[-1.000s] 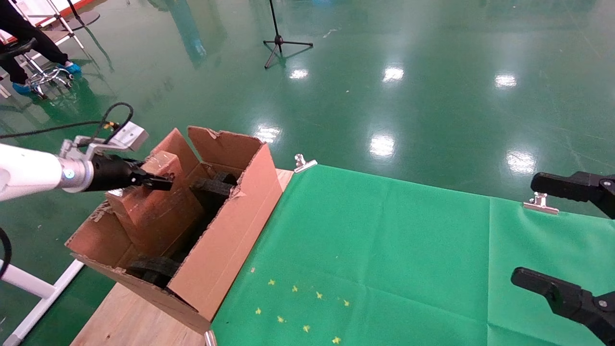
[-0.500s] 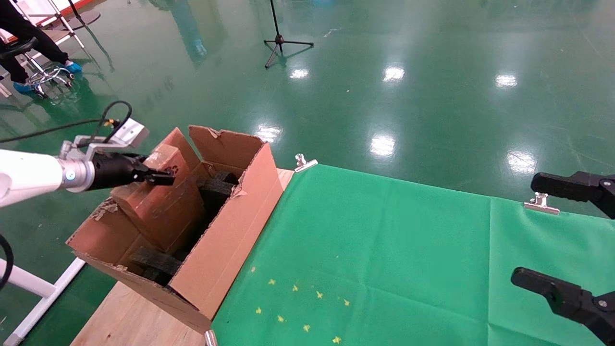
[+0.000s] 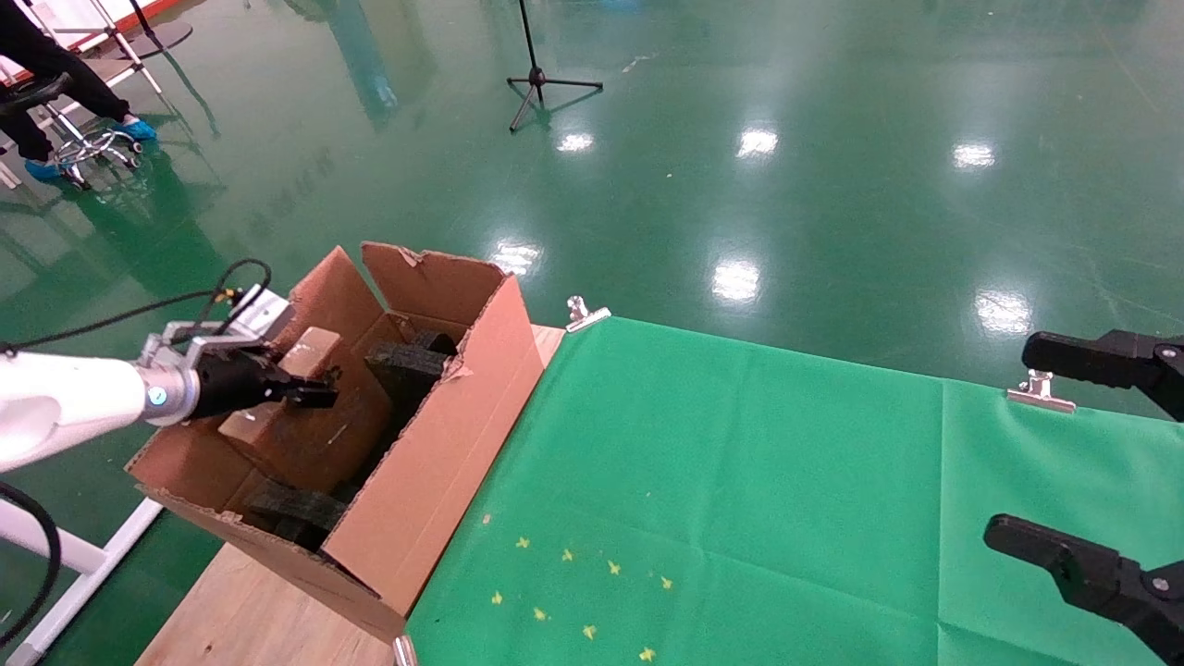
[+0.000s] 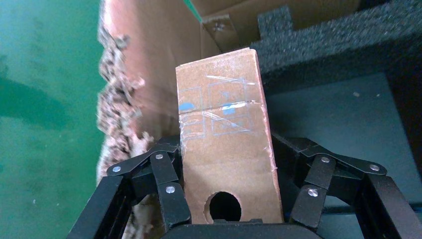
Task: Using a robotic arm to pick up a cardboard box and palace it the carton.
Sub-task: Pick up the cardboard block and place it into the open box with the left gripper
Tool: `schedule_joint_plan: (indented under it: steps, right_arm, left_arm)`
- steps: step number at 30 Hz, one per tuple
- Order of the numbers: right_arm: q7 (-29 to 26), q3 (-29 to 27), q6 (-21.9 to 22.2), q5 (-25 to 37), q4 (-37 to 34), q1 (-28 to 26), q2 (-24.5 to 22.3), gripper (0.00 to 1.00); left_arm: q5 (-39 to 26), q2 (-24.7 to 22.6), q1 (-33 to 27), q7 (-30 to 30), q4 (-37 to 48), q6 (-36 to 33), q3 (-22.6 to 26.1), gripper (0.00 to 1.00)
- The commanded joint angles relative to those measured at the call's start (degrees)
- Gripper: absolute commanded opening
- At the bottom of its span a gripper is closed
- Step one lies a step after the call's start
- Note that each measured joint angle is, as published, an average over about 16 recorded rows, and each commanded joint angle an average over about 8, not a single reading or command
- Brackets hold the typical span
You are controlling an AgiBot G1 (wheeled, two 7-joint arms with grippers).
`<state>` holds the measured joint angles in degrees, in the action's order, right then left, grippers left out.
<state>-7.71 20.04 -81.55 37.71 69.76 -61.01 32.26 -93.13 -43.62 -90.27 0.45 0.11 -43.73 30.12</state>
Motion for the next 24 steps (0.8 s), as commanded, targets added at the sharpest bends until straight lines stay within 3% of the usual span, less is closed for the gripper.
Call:
schedule_joint_plan:
  steps: [1,14,22,24]
  right_arm:
    - [0.0,0.0,0.0,0.0,0.0,0.0,0.0,1.0]
    - [0.0,0.0,0.0,0.0,0.0,0.0,0.0,1.0]
    - [0.0,0.0,0.01,-0.01,-0.01,0.01,0.0,1.0]
    - [0.0,0.0,0.02,-0.01,-0.01,0.01,0.0,1.0]
  left_arm:
    - [0.3,-0.26,1.09,0.53,0.19,0.83,-0.2,0.0]
    - [0.72,-2.3,4.96,0.55,0.88,4.37,-0.5,0.0]
    - [0.86,-2.86,6.02,0.43,0.8,5.53,-0.44,1.0]
    - [0.79,-2.9,6.09,0.45,0.8,5.62,-0.4,1.0]
